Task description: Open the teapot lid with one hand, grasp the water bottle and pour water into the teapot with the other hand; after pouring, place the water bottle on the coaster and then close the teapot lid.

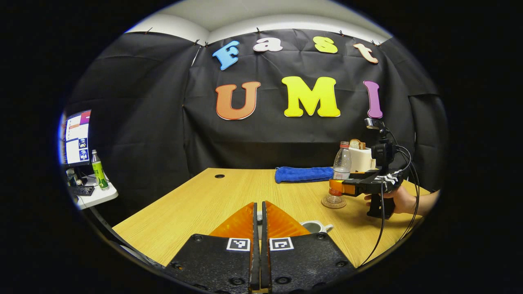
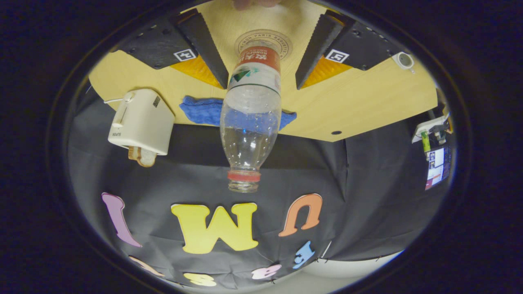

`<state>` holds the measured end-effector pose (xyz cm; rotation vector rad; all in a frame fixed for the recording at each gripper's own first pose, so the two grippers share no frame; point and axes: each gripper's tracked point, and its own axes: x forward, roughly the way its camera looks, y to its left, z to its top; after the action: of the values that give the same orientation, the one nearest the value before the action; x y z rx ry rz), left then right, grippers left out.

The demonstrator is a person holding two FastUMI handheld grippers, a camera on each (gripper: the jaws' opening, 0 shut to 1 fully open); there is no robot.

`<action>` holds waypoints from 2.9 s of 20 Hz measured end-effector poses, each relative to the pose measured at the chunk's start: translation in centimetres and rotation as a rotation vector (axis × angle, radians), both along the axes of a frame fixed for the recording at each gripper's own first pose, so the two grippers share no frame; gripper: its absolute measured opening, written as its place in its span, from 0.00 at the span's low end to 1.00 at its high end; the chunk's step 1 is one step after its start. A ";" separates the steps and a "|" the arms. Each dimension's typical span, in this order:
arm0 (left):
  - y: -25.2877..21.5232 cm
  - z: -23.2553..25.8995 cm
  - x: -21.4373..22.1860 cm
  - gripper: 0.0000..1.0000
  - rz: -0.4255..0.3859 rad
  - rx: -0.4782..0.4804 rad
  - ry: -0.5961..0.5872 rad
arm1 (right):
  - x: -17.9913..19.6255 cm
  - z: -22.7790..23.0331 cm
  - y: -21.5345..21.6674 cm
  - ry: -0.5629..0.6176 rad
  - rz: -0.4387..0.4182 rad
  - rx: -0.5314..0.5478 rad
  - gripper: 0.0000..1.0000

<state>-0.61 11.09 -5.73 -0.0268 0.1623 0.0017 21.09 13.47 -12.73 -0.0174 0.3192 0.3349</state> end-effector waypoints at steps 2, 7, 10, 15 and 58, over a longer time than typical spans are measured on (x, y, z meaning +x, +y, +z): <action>-0.2 0.4 -0.1 0.03 0.002 0.012 -0.009 | -0.2 0.1 -0.2 0.004 -0.005 0.015 0.98; -2.5 1.7 -0.3 0.03 -0.023 0.029 -0.049 | -4.2 1.9 -2.2 0.024 -0.010 0.075 0.98; -5.0 2.1 0.0 0.04 -0.064 0.025 -0.078 | -8.4 4.2 -4.9 -0.021 -0.035 0.108 0.98; -8.4 1.9 1.2 0.04 -0.113 0.007 -0.112 | -14.2 6.2 -9.9 -0.119 -0.105 0.114 0.94; -9.7 3.7 1.9 0.96 0.037 0.012 -0.115 | -19.0 8.6 -13.9 -0.279 -0.250 0.053 0.96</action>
<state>1.25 1.39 -1.98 -0.0178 0.0463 0.0381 2.13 -0.40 -4.15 0.0273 0.0338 0.0904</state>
